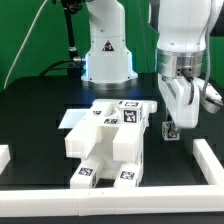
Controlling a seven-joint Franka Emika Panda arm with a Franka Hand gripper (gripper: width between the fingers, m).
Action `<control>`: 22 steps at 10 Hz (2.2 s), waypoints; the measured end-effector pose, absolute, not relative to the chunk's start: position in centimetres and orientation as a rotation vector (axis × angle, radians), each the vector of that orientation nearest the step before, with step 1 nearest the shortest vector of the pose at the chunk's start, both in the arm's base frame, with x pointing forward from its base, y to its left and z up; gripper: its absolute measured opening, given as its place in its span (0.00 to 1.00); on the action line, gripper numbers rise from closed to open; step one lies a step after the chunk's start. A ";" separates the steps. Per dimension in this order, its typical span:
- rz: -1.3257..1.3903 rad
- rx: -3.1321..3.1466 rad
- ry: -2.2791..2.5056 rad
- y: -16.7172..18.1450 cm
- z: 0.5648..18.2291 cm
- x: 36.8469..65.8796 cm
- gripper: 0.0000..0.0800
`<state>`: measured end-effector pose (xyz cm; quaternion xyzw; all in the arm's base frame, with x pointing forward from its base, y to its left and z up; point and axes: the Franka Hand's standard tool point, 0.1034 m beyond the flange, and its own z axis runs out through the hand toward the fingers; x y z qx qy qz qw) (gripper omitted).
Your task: Assemble chair
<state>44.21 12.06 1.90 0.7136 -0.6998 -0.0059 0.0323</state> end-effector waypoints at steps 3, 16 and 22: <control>-0.035 2.207 -2.136 12.0 2.0 44.1 0.35; -0.257 2.675 -1.855 5.0 18.0 48.7 0.35; -0.119 2.994 -1.263 -0.1 18.4 52.6 0.35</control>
Offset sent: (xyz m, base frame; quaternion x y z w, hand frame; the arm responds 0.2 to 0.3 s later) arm 0.0006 -0.0131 0.0665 -0.0780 -0.0319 -0.0595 0.9947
